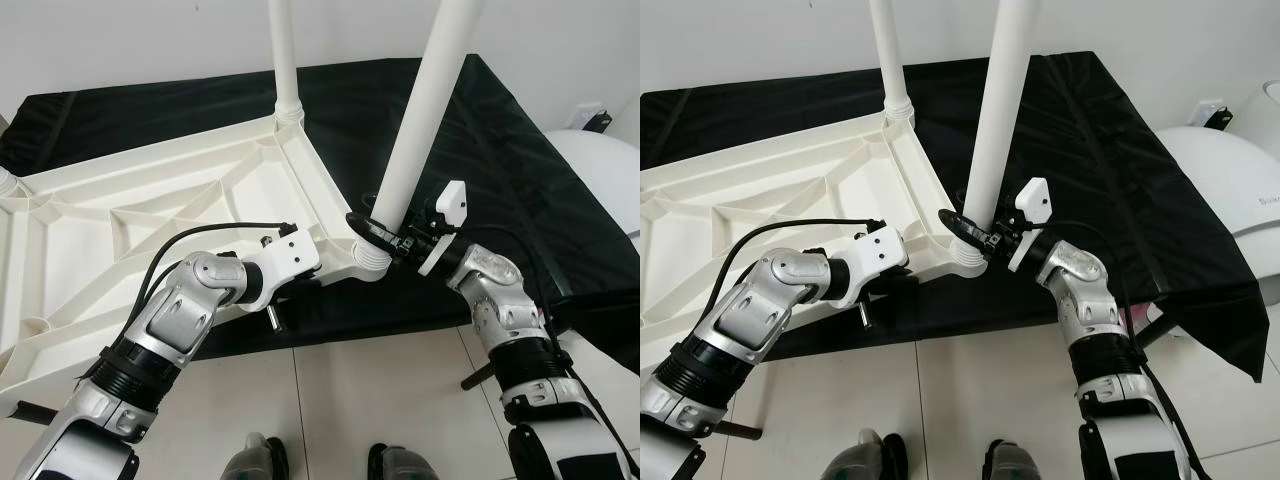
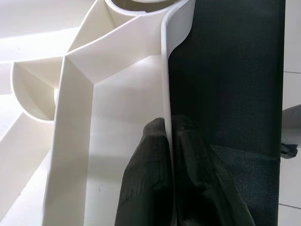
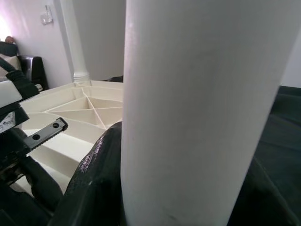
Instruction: Building children table
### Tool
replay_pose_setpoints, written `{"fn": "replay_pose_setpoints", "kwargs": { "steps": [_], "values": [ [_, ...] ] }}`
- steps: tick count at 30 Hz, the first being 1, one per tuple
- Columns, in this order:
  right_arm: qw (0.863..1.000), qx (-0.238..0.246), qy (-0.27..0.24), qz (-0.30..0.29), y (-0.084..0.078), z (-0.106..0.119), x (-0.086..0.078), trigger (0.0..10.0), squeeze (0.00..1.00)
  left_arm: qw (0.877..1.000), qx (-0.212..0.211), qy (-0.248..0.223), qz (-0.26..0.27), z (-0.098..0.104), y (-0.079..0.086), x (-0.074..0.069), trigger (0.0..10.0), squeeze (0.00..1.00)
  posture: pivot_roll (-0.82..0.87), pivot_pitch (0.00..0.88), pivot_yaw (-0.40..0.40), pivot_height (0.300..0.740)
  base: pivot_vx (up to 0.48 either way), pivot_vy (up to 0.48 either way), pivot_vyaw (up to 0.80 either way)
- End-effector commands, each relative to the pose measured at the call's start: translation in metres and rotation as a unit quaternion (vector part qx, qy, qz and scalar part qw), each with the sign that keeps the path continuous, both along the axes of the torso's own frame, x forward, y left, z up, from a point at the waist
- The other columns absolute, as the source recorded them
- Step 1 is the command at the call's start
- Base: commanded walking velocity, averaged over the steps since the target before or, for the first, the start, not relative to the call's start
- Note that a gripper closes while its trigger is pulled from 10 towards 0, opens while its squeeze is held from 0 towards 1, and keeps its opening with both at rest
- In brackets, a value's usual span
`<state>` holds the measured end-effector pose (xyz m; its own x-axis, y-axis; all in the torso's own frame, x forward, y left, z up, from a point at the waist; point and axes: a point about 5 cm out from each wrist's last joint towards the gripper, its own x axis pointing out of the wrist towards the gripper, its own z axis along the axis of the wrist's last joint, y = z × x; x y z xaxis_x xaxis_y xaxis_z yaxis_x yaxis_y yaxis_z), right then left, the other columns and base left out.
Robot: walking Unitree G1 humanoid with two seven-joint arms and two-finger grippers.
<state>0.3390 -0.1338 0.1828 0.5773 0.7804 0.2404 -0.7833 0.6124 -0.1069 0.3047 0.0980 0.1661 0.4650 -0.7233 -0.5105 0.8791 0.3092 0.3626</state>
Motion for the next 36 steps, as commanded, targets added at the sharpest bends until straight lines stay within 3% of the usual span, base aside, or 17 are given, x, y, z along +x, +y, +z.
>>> {"fn": "replay_pose_setpoints", "kwargs": {
  "steps": [1, 15, 25, 36],
  "values": [
    [1.000, -0.005, 0.026, -0.010, -0.002, -0.013, 0.000, 10.0, 0.00, 0.999, 0.003, -0.038, 0.016, 0.015, 0.005, 0.006, 10.0, 0.00, -0.11, 0.162, 0.059, 0.740, 0.000, 0.000, 0.00],
    [1.000, -0.016, 0.018, -0.015, 0.004, -0.008, 0.009, 10.0, 0.00, 0.999, 0.002, -0.037, 0.010, 0.016, 0.004, 0.003, 10.0, 0.00, -0.10, 0.163, 0.059, 0.740, 0.000, 0.000, 0.00],
    [0.998, -0.054, -0.030, 0.027, 0.020, -0.002, 0.000, 10.0, 0.00, 0.999, 0.002, -0.040, 0.011, 0.018, 0.005, 0.003, 10.0, 0.00, -0.10, 0.166, 0.056, 0.740, 0.000, 0.000, 0.00],
    [0.998, -0.056, -0.025, 0.014, 0.013, -0.014, -0.009, 10.0, 0.00, 0.999, 0.003, -0.042, 0.011, 0.019, 0.006, 0.003, 10.0, 0.00, -0.10, 0.171, 0.062, 0.740, 0.000, 0.000, 0.00]
  ]
}}
